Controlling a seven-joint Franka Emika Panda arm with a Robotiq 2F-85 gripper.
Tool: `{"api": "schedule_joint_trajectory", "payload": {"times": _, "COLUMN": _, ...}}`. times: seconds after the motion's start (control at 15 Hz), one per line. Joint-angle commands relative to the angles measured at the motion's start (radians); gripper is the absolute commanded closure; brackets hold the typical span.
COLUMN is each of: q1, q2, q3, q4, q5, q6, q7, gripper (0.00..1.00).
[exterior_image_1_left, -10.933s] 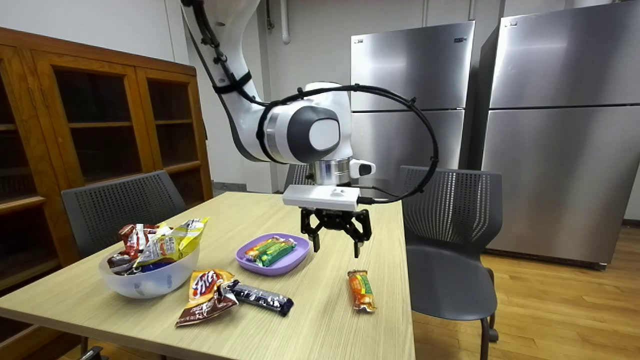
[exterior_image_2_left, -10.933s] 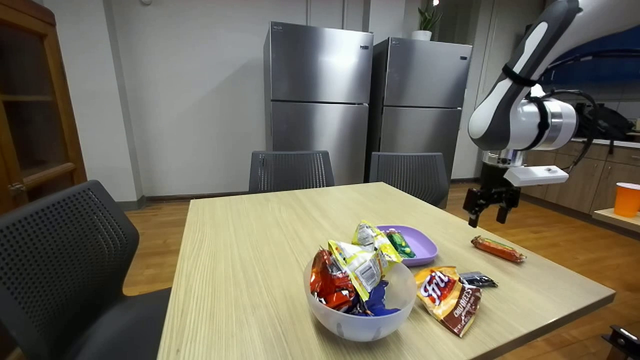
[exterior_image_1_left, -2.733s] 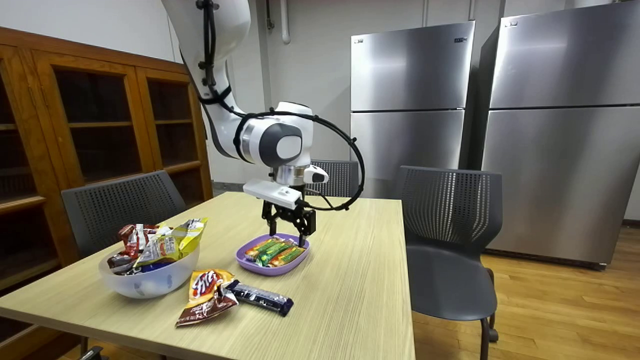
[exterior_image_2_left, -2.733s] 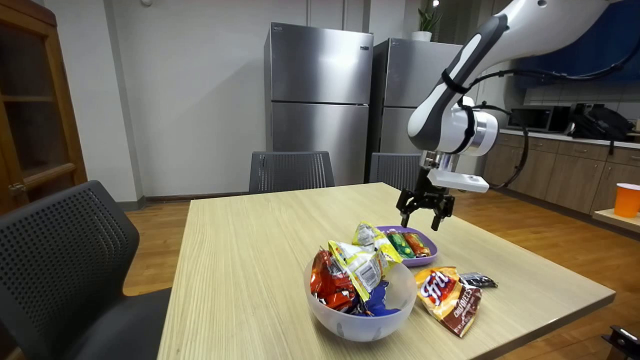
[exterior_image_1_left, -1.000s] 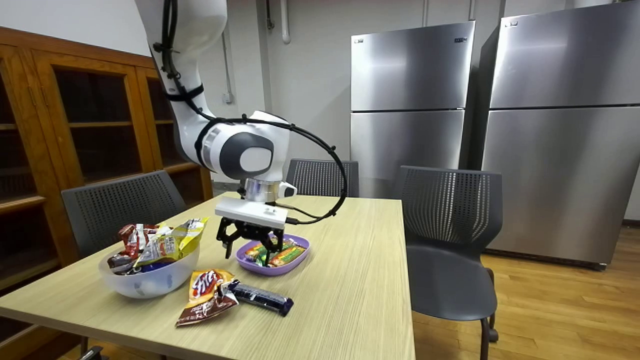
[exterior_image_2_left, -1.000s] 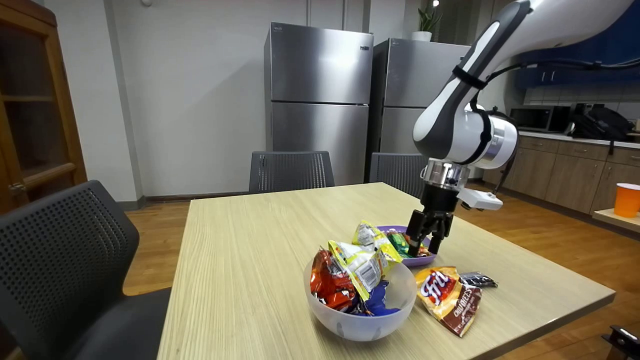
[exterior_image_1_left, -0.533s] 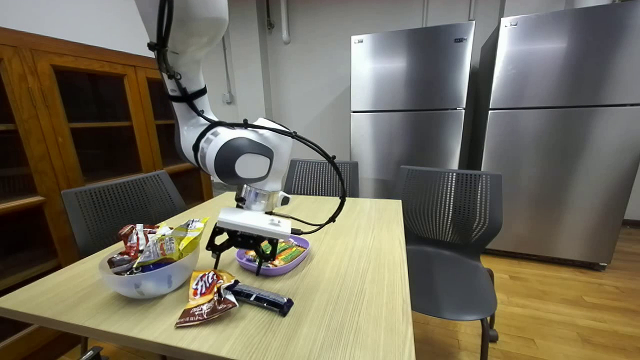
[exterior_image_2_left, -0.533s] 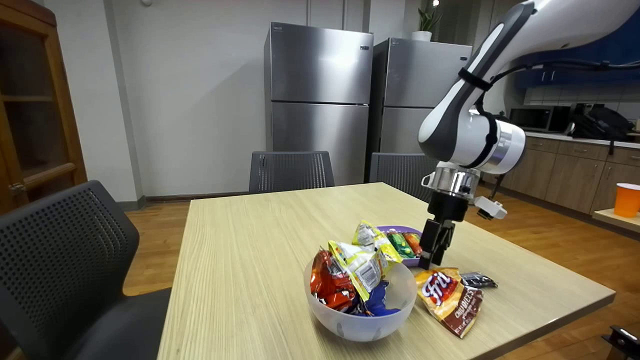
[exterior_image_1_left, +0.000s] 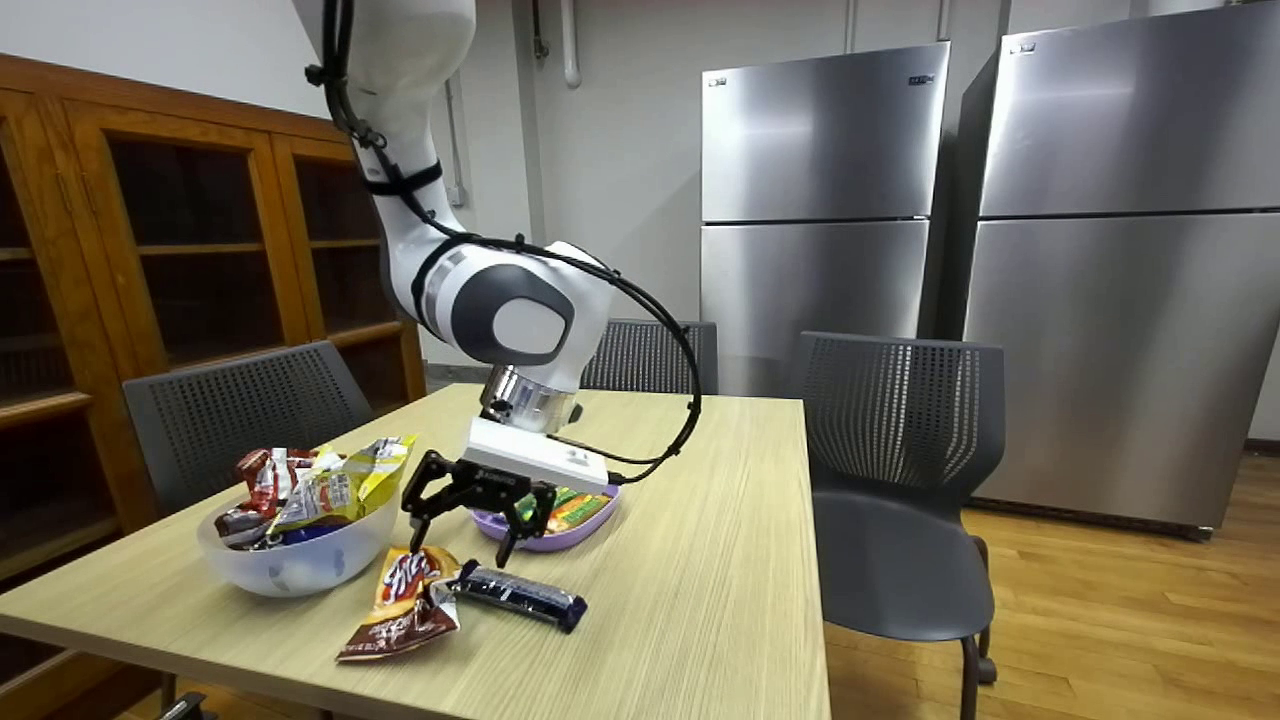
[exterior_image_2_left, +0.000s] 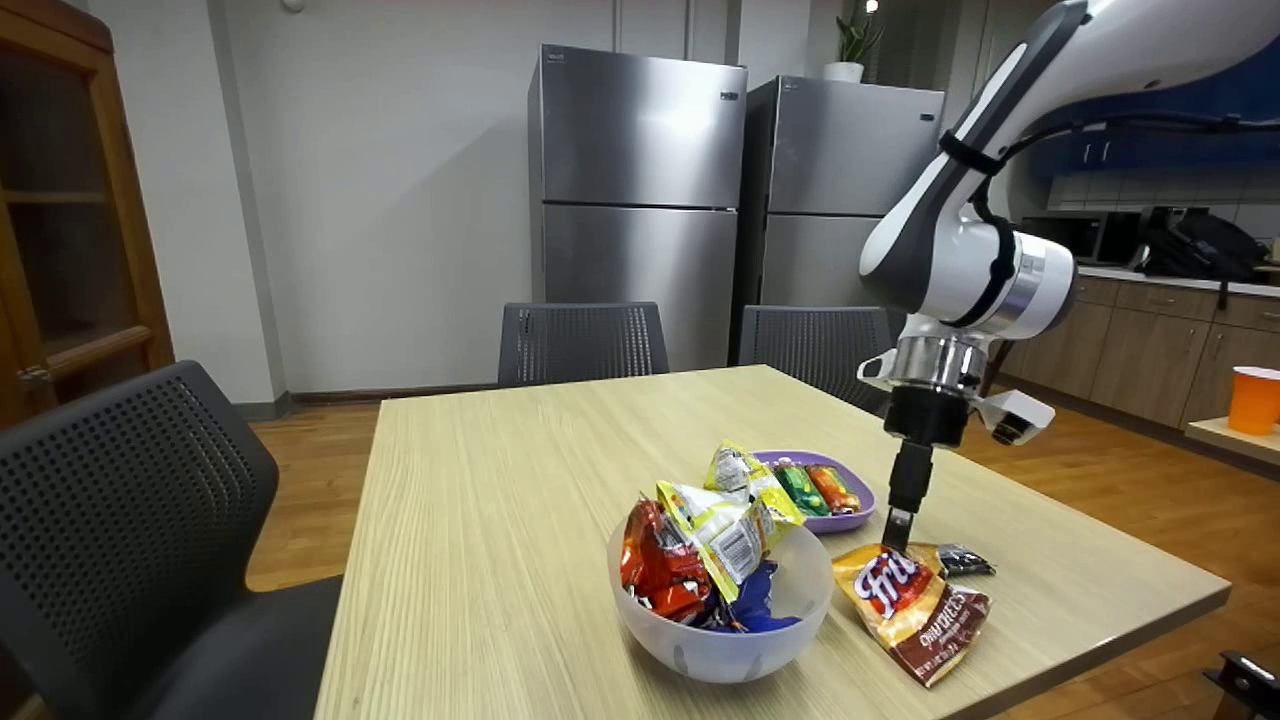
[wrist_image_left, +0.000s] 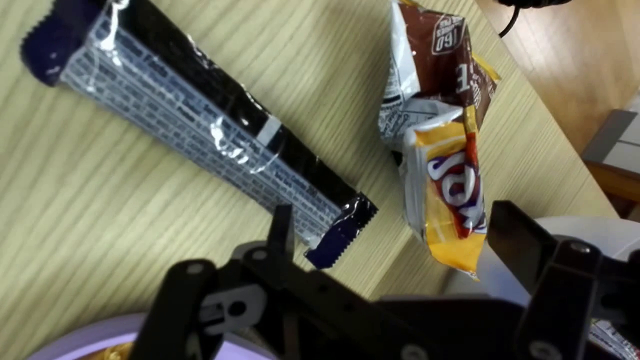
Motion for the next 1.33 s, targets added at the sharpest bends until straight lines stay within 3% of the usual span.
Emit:
{"api": "schedule_joint_trajectory", "payload": {"times": 0.0, "q1": 0.024, "q2": -0.046, "q3": -0.042, "q4": -0.007, "q5": 0.022, "q6": -0.078, "q7": -0.076, "gripper": 0.00}}
{"api": "schedule_joint_trajectory", "payload": {"times": 0.6, "q1": 0.069, "q2": -0.049, "q3": -0.091, "q4": -0.006, "q5": 0.017, "q6": -0.130, "q7": -0.121, "gripper": 0.00}}
{"api": "schedule_joint_trajectory", "payload": {"times": 0.67, "q1": 0.072, "q2": -0.049, "q3": -0.092, "q4": -0.007, "q5": 0.021, "q6": -0.129, "q7": -0.123, "gripper": 0.10}}
{"api": "schedule_joint_trajectory", "payload": {"times": 0.73, "q1": 0.075, "q2": -0.049, "q3": -0.094, "q4": -0.006, "q5": 0.022, "q6": -0.129, "q7": -0.123, "gripper": 0.28}}
{"api": "schedule_joint_trajectory", "payload": {"times": 1.27, "q1": 0.092, "q2": -0.041, "q3": -0.104, "q4": -0.002, "q5": 0.018, "q6": -0.126, "q7": -0.111, "gripper": 0.90}}
